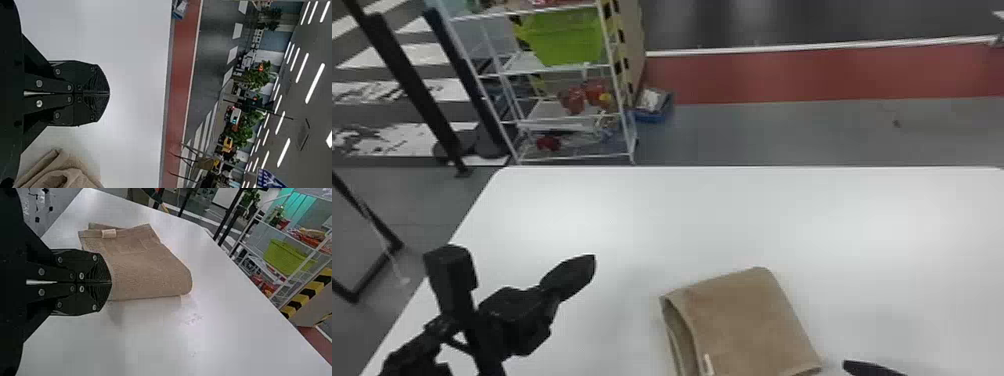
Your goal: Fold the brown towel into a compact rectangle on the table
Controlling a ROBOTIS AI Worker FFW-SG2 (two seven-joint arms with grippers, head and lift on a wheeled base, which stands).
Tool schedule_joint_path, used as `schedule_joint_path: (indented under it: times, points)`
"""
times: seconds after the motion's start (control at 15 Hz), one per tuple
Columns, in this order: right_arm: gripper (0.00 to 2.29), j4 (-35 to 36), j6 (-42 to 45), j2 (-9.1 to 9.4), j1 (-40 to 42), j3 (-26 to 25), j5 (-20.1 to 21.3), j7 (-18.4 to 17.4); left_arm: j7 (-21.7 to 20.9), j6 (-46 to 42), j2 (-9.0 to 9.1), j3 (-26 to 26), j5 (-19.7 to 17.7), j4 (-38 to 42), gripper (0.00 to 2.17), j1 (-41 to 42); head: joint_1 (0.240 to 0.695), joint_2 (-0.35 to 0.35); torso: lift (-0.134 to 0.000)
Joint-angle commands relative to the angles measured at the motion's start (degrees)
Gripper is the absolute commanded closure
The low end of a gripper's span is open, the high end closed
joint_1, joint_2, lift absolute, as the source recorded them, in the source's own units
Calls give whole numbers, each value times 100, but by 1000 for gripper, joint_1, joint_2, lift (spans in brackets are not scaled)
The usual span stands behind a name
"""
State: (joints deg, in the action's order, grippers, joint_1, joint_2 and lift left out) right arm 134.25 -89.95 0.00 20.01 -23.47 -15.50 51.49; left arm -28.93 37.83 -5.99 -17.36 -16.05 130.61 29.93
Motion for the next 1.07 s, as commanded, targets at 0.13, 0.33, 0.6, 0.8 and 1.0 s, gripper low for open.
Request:
schedule_joint_path:
  times: [0.13, 0.33, 0.6, 0.8, 1.0]
  points:
    - [2044, -118, -13, 5, -217, 88, 135, 62, -8, 80, 1, -31, -38, 114, 1865, 22, 695, 132, -122]
    - [2044, 190, -13, 5, 91, 18, 3, 133, 1, 80, 1, -13, -29, 70, 1865, -4, 695, 140, -122]
    - [2044, 110, -13, 5, 196, 9, 276, 177, -16, 80, 1, -49, -38, 52, 1865, -31, 695, 135, -122]
    - [2040, 58, -13, 5, 214, 220, 434, 159, -69, 80, 1, -75, -47, 35, 1865, -31, 695, 130, -122]
    - [2040, -171, -13, 5, 108, 458, 495, 19, -69, 80, 10, -75, -47, 43, 1865, -31, 695, 149, -122]
